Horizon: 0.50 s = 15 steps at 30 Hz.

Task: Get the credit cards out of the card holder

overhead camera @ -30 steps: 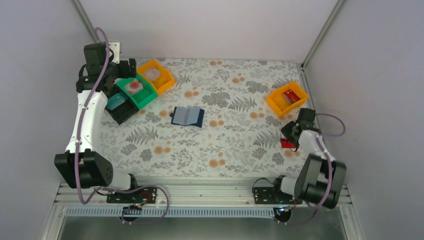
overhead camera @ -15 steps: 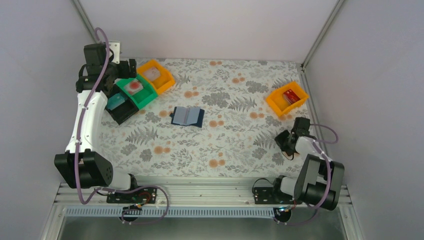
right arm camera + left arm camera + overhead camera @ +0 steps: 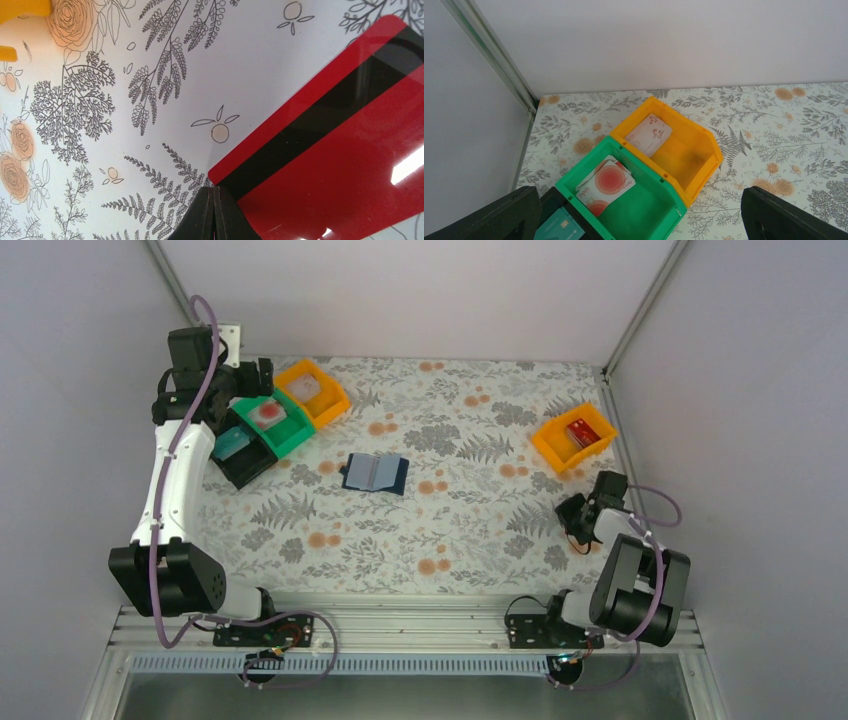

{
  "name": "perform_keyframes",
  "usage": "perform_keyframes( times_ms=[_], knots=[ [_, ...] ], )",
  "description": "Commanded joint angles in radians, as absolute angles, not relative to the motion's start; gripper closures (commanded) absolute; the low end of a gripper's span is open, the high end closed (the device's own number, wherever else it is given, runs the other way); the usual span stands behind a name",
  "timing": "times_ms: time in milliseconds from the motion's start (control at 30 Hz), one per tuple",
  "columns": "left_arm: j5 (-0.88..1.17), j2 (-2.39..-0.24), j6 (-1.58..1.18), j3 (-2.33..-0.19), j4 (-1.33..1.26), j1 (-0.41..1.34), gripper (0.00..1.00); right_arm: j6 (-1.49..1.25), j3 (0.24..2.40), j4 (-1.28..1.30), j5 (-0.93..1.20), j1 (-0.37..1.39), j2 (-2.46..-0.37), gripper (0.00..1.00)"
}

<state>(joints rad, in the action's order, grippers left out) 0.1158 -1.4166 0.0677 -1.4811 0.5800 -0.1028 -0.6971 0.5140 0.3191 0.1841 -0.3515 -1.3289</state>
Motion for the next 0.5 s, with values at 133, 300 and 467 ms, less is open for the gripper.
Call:
perform_keyframes(
  times_ms=[133,300,467],
  knots=[
    [0.113,-1.425,0.079,-1.505,0.592,-0.106,0.0,-0.669,0.49,0.439,0.126,-0.379,-1.32,0.96],
    [0.062,-1.433,0.1,-1.51,0.595,-0.106,0.0,-0.747,0.492,0.444,0.148,-0.372,-1.268,0.96],
    [-0.009,-1.441,0.137,-1.533,0.633,-0.107,0.0,-0.8,0.487,0.46,0.128,-0.328,-1.167,0.96]
  ],
)
